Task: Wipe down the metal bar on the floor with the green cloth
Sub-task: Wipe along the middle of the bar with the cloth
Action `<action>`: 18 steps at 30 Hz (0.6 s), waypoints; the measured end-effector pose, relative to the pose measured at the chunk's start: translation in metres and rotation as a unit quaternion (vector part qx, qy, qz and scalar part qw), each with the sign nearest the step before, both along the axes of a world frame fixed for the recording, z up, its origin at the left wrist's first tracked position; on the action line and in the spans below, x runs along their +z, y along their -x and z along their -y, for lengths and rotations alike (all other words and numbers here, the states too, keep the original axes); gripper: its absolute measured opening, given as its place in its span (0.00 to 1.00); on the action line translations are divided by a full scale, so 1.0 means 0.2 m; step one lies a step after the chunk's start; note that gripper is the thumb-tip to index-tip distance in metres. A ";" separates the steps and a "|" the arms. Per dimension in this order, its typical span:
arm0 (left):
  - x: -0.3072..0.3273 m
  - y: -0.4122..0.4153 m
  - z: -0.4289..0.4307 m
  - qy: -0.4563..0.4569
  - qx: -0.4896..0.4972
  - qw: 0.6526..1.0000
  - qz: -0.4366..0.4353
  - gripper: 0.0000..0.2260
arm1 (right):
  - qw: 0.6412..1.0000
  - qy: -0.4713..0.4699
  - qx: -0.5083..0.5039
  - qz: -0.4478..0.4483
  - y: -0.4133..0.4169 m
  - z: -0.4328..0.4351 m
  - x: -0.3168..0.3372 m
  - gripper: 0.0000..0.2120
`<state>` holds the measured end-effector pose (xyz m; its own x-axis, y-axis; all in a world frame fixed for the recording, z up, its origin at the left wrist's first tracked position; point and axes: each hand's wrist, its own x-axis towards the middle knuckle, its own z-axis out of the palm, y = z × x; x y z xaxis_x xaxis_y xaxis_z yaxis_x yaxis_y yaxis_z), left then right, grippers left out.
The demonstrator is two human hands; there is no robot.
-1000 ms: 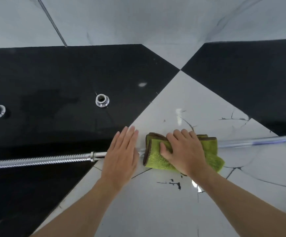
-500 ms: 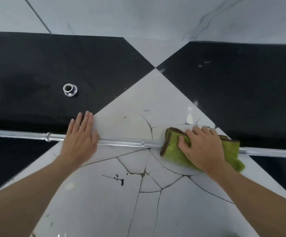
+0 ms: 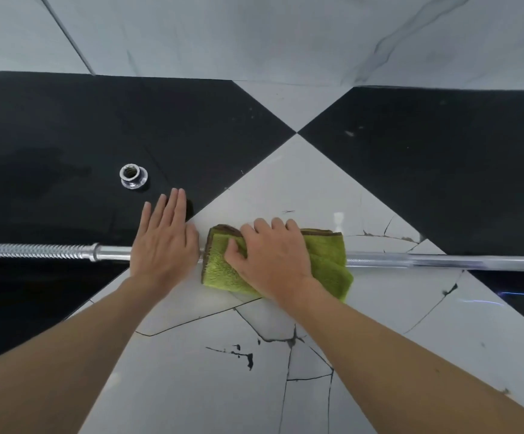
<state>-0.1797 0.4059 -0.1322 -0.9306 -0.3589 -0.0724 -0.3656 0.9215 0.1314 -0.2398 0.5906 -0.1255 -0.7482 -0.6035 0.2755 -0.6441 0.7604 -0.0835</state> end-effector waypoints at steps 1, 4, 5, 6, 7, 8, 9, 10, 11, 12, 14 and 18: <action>0.00 0.01 0.01 -0.003 0.001 1.000 0.002 0.30 | 1.000 0.003 0.009 -0.005 0.01 -0.03 0.00 0.18; 0.01 0.02 0.02 -0.013 0.006 1.000 0.002 0.32 | 0.999 -0.002 0.033 -0.014 0.08 -0.20 0.02 0.18; 0.01 0.03 0.02 -0.018 0.006 1.000 0.003 0.33 | 0.999 -0.011 0.037 -0.016 0.11 -0.28 0.02 0.18; 0.01 0.03 0.03 -0.019 0.006 1.000 0.007 0.33 | 0.999 -0.020 0.036 -0.018 0.14 -0.37 0.02 0.18; 0.02 0.04 0.02 -0.019 0.007 1.000 0.009 0.33 | 0.999 -0.033 0.032 -0.017 0.18 -0.47 0.02 0.18; 0.02 0.06 0.02 -0.021 0.010 1.000 0.006 0.34 | 0.999 -0.046 0.024 -0.016 0.23 -0.59 0.03 0.18; 0.02 0.07 0.02 -0.024 0.014 1.000 -0.001 0.34 | 0.998 -0.058 0.011 -0.018 0.27 -0.70 0.03 0.18; 0.02 0.08 0.03 -0.027 0.017 0.999 -0.008 0.35 | 0.997 -0.070 -0.004 -0.024 0.32 -0.81 0.03 0.19; 0.02 0.10 0.03 -0.028 0.017 0.999 -0.014 0.35 | 0.996 -0.082 -0.019 -0.034 0.35 -0.91 0.04 0.20; 0.02 0.12 0.04 -0.028 0.015 0.999 -0.019 0.35 | 0.994 -0.097 -0.031 -0.043 0.38 -0.99 0.04 0.21; 0.02 0.15 0.05 -0.025 0.011 0.999 -0.022 0.34 | 0.991 -0.110 -0.047 -0.059 0.41 -1.06 0.04 0.21; 0.01 0.20 0.06 -0.025 0.016 0.999 -0.021 0.33 | 0.989 -0.069 -0.084 -0.096 0.41 -0.94 0.02 0.19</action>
<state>-0.2196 0.3934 -0.1294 -0.9216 -0.3846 -0.0519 -0.3871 0.9014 0.1939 -0.3213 0.7794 -0.1211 -0.7839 -0.5158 0.3457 -0.5008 0.8543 0.1392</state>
